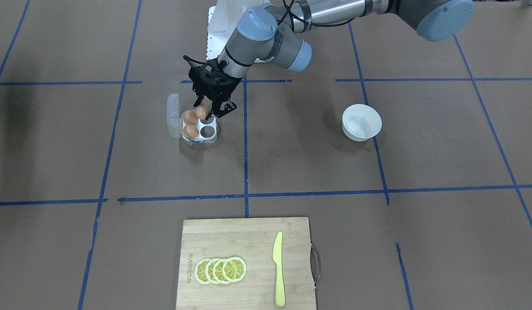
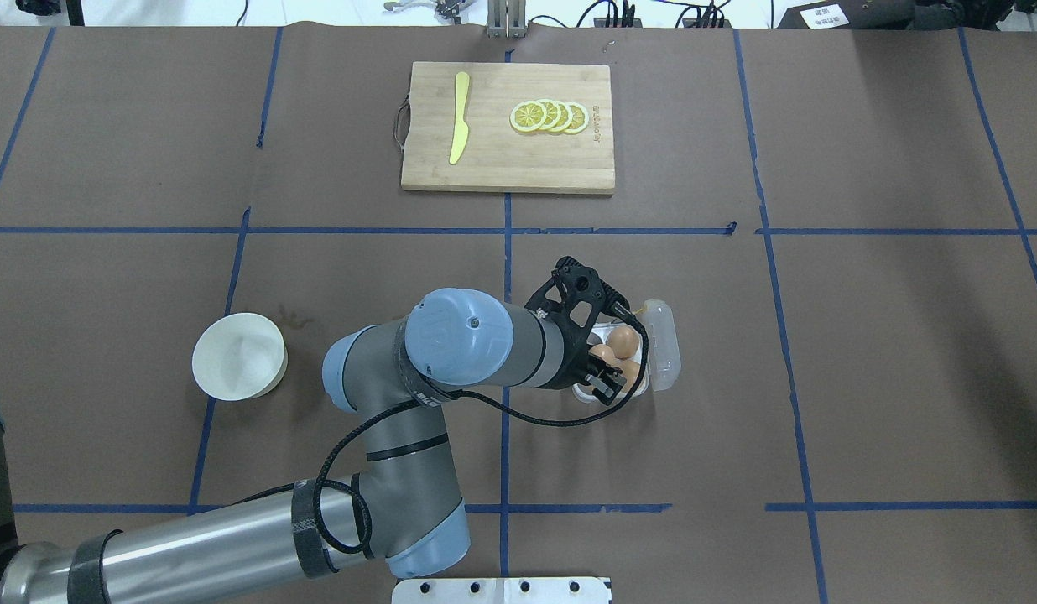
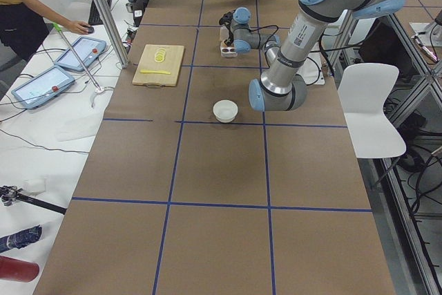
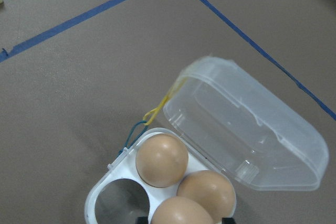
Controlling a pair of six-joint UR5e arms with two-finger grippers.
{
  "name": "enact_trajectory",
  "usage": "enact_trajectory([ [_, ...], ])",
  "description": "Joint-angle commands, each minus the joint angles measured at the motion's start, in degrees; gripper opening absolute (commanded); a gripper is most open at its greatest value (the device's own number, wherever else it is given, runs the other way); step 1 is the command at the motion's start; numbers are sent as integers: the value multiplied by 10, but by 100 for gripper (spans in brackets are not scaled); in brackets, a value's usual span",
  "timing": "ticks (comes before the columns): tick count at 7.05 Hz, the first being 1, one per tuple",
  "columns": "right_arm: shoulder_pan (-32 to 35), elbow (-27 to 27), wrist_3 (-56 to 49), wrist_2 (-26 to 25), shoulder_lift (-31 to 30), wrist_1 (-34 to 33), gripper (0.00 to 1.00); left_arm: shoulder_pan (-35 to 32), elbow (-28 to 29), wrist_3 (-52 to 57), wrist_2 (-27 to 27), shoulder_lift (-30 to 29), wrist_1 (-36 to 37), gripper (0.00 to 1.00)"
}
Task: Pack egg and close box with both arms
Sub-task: 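Lower the egg into the empty carton cup and open the left gripper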
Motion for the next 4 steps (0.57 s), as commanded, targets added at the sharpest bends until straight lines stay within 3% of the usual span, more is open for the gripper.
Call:
enact_trajectory([
  [1, 0, 0, 0, 0, 0, 0, 100, 1, 6, 18, 12, -1, -2, 0],
  [3, 0, 1, 0, 0, 0, 0, 100, 1, 10, 24, 12, 0, -13, 0],
  [4, 0, 1, 0, 0, 0, 0, 100, 1, 10, 24, 12, 0, -13, 7],
])
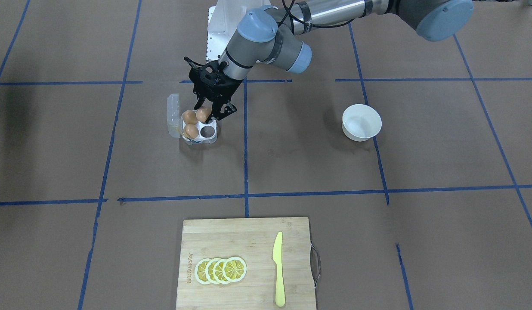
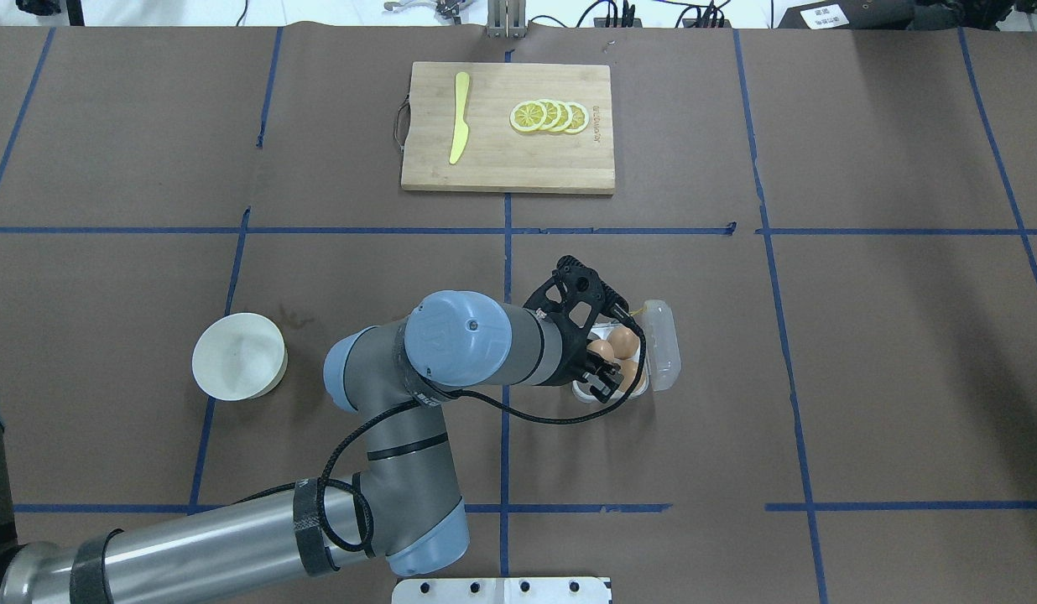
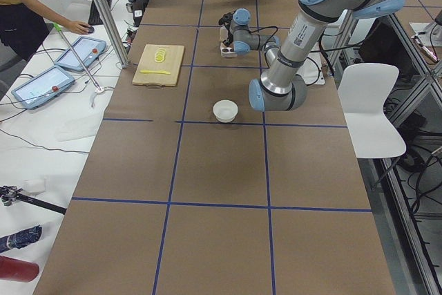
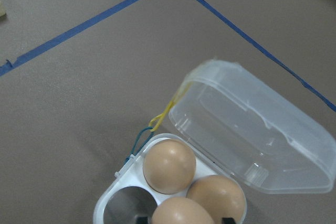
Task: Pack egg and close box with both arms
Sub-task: 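Raise the left gripper away from the carton while the right gripper approaches the lid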
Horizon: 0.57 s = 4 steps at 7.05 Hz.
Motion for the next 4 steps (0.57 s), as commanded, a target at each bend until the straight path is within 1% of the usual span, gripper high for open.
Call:
enact_trajectory([
  [1, 0, 0, 0, 0, 0, 0, 100, 1, 3, 1, 0, 0, -6, 33],
  [2, 0, 0, 1, 0, -1, 0, 100, 10, 2, -2, 11, 3, -8, 99],
  [3, 0, 1, 1, 0, -1, 0, 100, 15, 2, -6, 28, 2, -14, 100],
  [4, 0, 0, 1, 0, -1, 0, 100, 15, 1, -7, 28, 2, -14, 100],
])
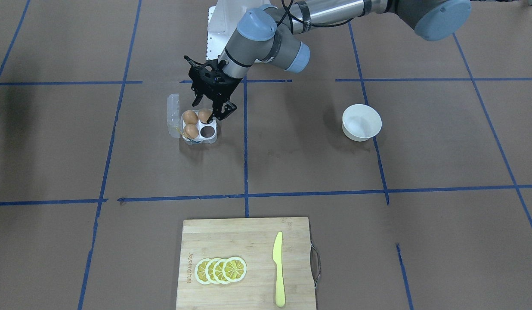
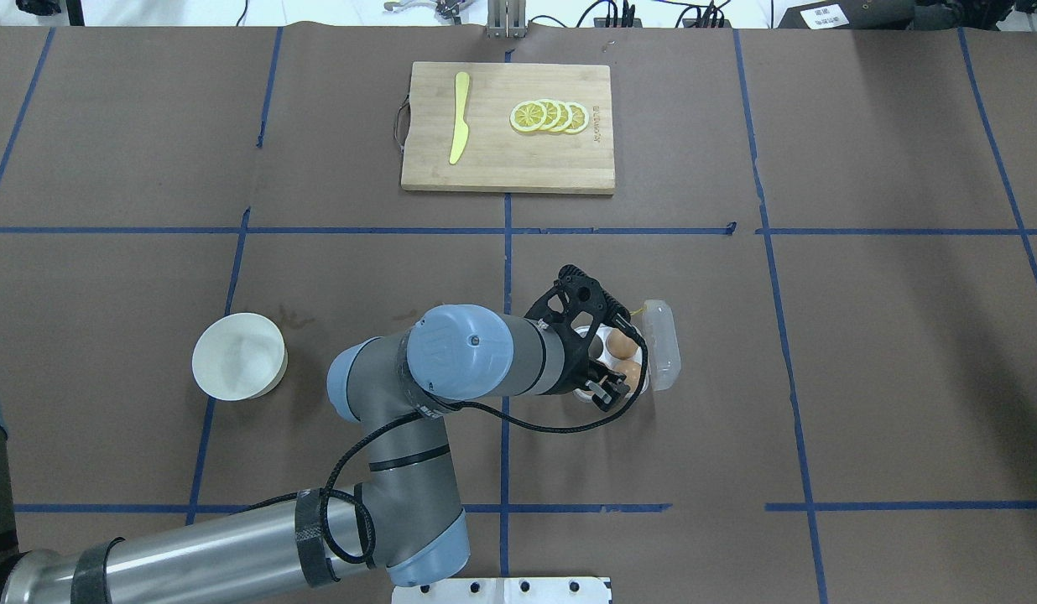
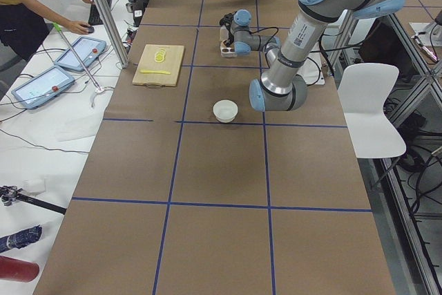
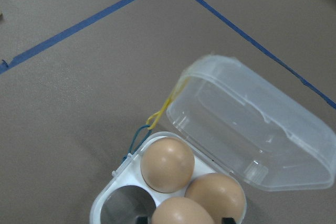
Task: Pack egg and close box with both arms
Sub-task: 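Raise the left gripper away from the carton while the right gripper approaches the lid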
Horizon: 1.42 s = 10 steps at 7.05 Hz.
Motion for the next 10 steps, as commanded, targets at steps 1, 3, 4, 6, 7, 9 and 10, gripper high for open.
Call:
enact_trajectory([
  [1, 0, 0, 0, 0, 0, 0, 100, 2, -1, -2, 6, 0, -2, 100],
  [3, 0, 7, 4, 3, 1, 0, 100, -18, -11, -3, 4, 4, 2, 100],
  [4, -3, 14, 30, 51, 2, 1, 100, -52, -30, -4, -7, 30, 13, 100],
  [6, -66, 26, 189, 51, 1, 117, 100, -154, -117, -25, -102, 93, 221, 100],
  [7, -109, 27, 324, 31, -3, 235, 100, -203, -129, -23, -138, 117, 255, 100],
  [9, -245, 48, 573, -79, -2, 412, 100, -305, -135, 18, -211, 191, 257, 100],
  [10, -315, 84, 635, -156, 8, 411, 97, -349, -140, 103, -225, 211, 283, 100],
])
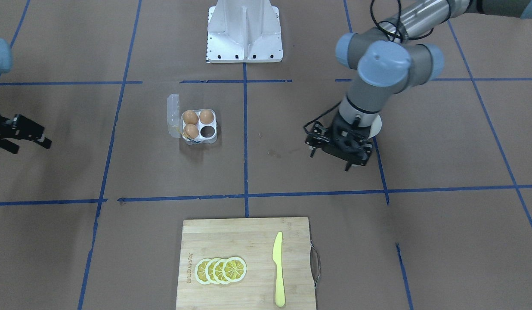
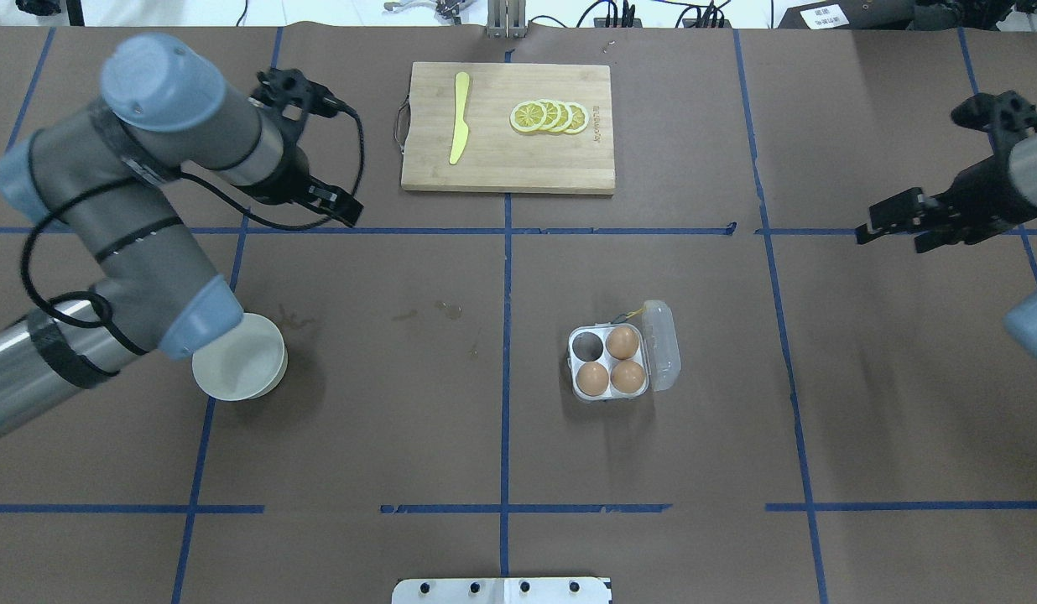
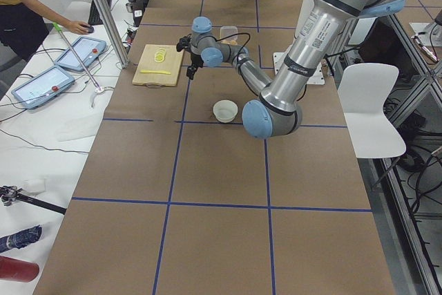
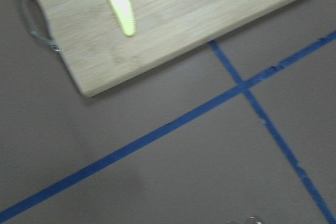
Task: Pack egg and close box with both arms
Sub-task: 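Raise the left gripper away from the carton while the right gripper approaches the lid, then push the clear lid down over the eggs with the right gripper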
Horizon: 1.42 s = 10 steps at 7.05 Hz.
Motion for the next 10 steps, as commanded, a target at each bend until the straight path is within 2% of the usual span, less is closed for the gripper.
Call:
enact_trajectory([
  [1, -135, 44, 158, -130, 29, 32, 47, -82, -7, 118, -27, 34, 59, 100],
  [2, -169, 43, 189, -133, 62, 3, 0, -100, -7, 137, -29, 38, 62, 100],
  [4, -204, 43, 190, -133, 116, -78, 0, -101, -6, 138, -34, 38, 62, 100],
  [5, -233, 42, 192, -137, 139, -88, 0, -101, -6, 137, -35, 38, 62, 100],
  [6, -255, 41, 238, -139, 201, -122, 0, -101, -7, 136, -36, 38, 62, 100],
  [7, -259, 42, 252, -147, 249, -188, 0, -101, -7, 137, -36, 38, 62, 100],
  [10, -149, 71, 227, -91, 221, -198, 0, -118, -25, 138, -36, 55, 64, 100],
])
